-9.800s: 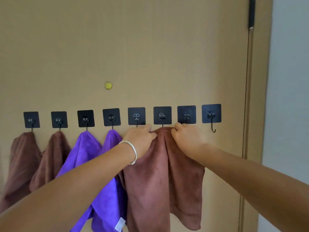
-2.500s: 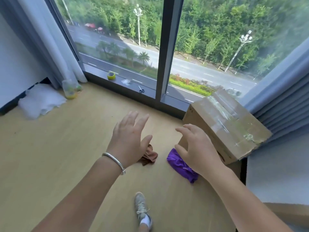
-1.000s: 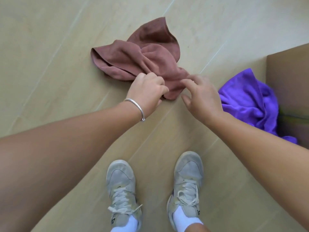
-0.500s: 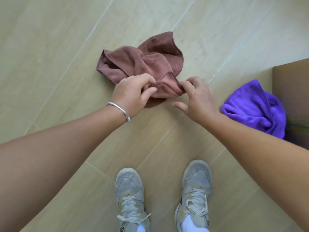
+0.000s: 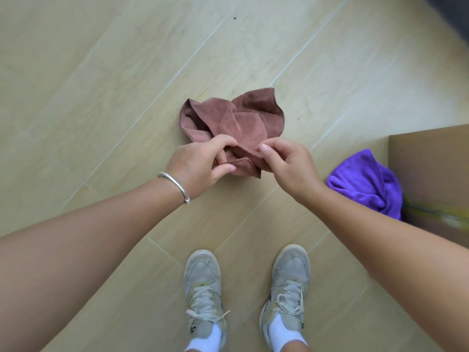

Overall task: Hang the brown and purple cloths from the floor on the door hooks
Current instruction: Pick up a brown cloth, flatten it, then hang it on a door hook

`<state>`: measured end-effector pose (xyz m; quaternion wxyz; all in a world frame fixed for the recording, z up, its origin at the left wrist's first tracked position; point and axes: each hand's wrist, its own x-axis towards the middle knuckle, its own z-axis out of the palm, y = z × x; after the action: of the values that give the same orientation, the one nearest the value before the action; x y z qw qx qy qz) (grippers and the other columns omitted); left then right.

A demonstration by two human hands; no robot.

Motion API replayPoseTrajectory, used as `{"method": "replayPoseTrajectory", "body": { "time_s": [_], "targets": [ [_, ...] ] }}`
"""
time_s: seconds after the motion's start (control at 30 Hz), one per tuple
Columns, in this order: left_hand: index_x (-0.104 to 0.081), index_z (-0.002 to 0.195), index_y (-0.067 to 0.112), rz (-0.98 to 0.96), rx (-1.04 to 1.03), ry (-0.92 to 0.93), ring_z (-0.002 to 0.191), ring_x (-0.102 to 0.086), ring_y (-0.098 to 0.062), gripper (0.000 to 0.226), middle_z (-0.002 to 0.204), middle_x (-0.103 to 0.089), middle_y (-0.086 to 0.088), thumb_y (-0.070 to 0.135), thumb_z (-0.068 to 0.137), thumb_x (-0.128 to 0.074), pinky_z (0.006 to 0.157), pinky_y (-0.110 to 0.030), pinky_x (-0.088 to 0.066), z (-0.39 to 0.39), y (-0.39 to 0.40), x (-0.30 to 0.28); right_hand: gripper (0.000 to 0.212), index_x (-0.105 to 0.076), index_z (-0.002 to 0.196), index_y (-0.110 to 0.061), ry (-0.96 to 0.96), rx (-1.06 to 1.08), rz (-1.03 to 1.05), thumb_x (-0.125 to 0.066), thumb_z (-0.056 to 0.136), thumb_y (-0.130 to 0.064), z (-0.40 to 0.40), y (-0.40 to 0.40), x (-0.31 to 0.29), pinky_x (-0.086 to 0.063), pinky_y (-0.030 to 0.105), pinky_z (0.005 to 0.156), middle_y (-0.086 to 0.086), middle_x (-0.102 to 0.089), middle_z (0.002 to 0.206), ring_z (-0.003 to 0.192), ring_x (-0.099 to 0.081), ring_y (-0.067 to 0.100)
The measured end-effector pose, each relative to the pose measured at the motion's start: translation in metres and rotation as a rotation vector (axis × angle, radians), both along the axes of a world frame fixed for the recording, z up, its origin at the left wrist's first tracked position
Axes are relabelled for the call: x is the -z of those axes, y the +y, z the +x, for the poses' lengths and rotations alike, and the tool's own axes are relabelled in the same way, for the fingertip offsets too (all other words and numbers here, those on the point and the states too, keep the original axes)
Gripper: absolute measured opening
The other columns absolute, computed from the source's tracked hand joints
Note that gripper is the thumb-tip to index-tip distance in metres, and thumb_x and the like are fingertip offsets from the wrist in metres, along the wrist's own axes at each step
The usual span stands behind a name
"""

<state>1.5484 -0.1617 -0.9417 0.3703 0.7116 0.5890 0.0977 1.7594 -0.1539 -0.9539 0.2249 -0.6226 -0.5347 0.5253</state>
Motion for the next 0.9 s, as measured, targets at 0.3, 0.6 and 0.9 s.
{"method": "replayPoseTrajectory", "body": {
  "time_s": [0.3,0.6,0.9],
  "targets": [
    [-0.058,0.116,0.037,-0.199,0.252,0.271,0.091,-0.060,-0.015,0.026,0.089,-0.059,0.013,0.038,0.090,-0.056,0.068,-0.029,-0.040,-0.024,-0.023,-0.030,0.040,-0.065,0.108,-0.024,-0.406,-0.381,-0.077,-0.071,0.077,-0.049,0.002,-0.004,-0.034,-0.047,0.028,0.078,-0.005,-0.064,0.100,0.092,-0.061,0.012],
    [-0.066,0.105,0.044,-0.192,0.381,0.582,0.102,-0.053,-0.016,0.028,0.099,-0.055,0.011,0.032,0.086,-0.050,0.084,-0.033,-0.032,-0.053,-0.050,0.019,0.070,-0.050,0.130,-0.013,-0.649,-0.419,-0.433,-0.068,0.078,-0.056,-0.023,-0.074,0.043,-0.045,0.040,0.097,0.010,-0.052,0.130,0.119,-0.052,0.028],
    [-0.074,0.096,0.017,0.204,0.330,0.279,0.072,-0.057,-0.030,0.027,0.082,-0.063,-0.006,0.017,0.070,-0.078,0.061,-0.038,-0.048,-0.013,-0.065,0.072,0.043,-0.053,0.111,-0.017,-0.713,-0.334,-0.076,-0.073,0.077,-0.032,-0.022,-0.095,0.103,-0.046,0.042,0.083,0.008,-0.049,0.110,0.107,-0.047,0.029]
  ]
}}
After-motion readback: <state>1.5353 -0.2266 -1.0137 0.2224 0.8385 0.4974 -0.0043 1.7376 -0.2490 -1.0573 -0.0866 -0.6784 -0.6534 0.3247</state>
